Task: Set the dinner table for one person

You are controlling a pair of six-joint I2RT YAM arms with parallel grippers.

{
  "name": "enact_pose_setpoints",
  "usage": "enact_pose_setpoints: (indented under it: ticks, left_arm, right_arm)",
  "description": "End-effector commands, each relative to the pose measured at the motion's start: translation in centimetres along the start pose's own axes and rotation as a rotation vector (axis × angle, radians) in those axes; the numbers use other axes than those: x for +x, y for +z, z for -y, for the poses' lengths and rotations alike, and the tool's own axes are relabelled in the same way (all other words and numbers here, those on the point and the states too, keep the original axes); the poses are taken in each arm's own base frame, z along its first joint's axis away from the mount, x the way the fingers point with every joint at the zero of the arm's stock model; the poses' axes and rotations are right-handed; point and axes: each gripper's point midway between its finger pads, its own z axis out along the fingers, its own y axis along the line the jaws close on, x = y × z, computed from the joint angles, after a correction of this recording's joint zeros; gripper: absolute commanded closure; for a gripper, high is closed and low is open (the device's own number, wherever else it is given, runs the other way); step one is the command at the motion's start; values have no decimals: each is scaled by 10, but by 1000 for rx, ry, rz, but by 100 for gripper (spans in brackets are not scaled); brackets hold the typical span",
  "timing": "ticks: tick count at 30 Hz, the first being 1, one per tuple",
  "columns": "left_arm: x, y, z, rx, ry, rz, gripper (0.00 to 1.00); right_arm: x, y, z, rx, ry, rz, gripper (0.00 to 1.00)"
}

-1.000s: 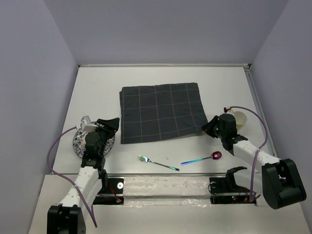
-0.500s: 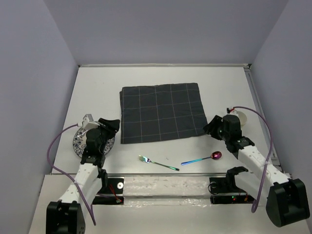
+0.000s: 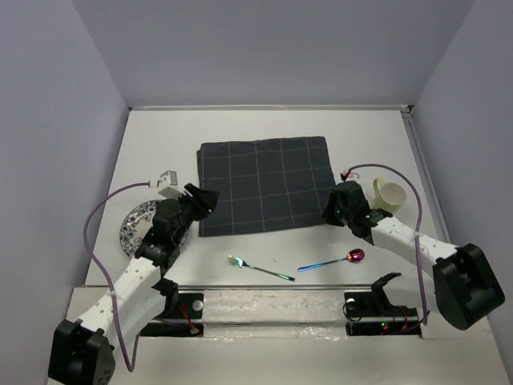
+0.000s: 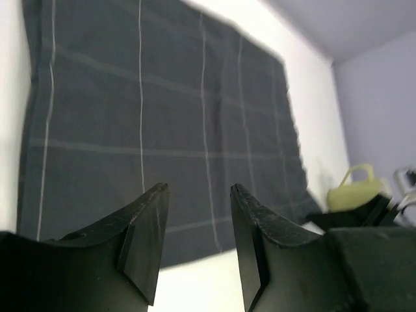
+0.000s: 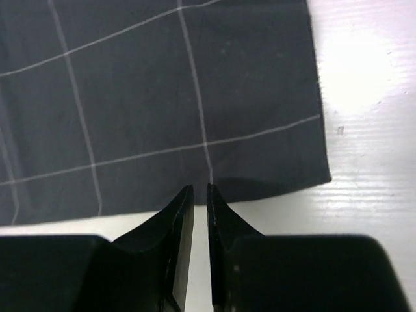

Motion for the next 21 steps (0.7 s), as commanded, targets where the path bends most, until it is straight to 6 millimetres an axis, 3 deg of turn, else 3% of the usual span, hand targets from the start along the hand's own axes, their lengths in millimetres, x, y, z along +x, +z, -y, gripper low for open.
enact_pose_setpoints:
  ticks: [1,4,8,11,14,17,21]
  left_arm:
    - [24,-3,-28,-165,64,-46,47]
    - [39,-12,-54,-285,52,-96,47]
    - [58,-15,-74,-353,45,-159,47]
    - [79,-20,-92,-407,48,-232,47]
    - [88,-23,-98,-431,51,-266,48]
    - [83,-28,-100,-458,74,-262,47]
    - [59,-22,-85,-445,94,-196,47]
  right_arm:
    - [-22,13,15,147,37,91,80]
    - [-24,18,23,198,62,112,78]
    - [-36,20,25,228,84,159,78]
    - [-26,32,27,235,165,108,76]
    - [-10,46,27,250,228,62,78]
    - [3,52,29,246,286,47,80]
    - [19,47,20,141,314,17,82]
